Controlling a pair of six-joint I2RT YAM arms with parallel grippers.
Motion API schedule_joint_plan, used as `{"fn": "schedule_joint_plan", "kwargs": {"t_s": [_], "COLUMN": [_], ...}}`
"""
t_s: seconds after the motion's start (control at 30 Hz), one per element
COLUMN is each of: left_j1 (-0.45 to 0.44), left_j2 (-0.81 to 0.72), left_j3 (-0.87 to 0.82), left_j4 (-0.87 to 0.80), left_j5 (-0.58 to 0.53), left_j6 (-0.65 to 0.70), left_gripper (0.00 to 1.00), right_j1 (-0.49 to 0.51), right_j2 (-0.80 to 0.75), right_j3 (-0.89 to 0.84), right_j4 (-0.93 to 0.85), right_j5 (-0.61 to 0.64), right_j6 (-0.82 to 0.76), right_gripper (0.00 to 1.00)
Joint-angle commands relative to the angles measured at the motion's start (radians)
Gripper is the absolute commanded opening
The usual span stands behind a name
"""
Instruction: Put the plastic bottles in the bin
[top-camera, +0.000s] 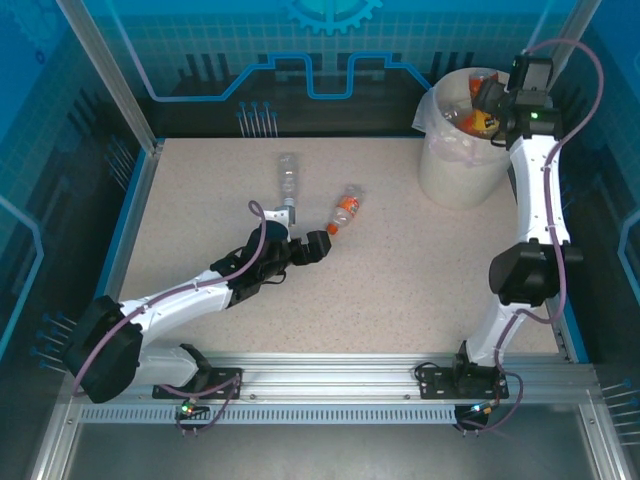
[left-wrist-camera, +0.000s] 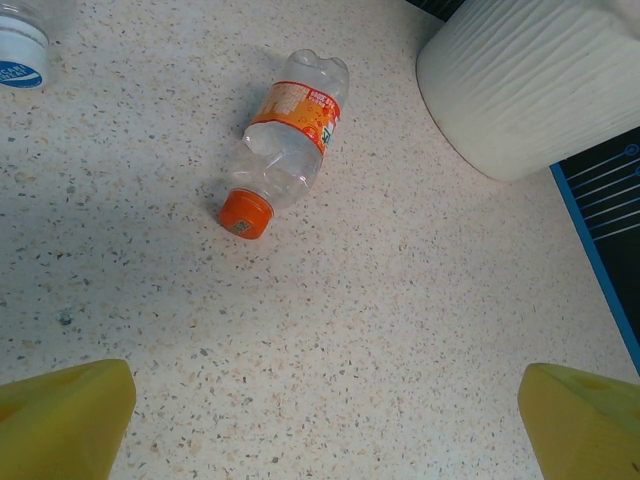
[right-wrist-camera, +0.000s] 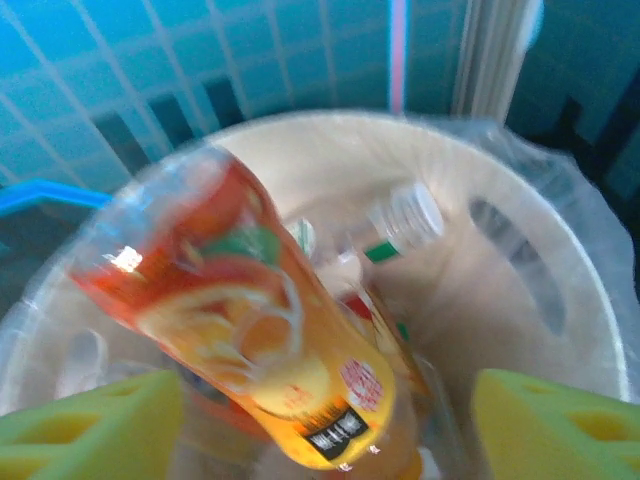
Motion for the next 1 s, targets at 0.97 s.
{"fn": "schedule_joint_plan", "kwargs": {"t_s": [0.97], "left_j1": [-0.002], "left_j2": [0.076], "left_j3": [0.055], "left_j4": [-0.019], "left_j5": [0.005], "left_j6": [-0.019], "left_gripper": [0.99], "right_j1": [0.021], "right_j2": [0.229], "right_j3": [0.235], "right_j4": [-0.046], "right_j5": [-0.186], "right_j6": [-0.103], "right_gripper": [0.47]}}
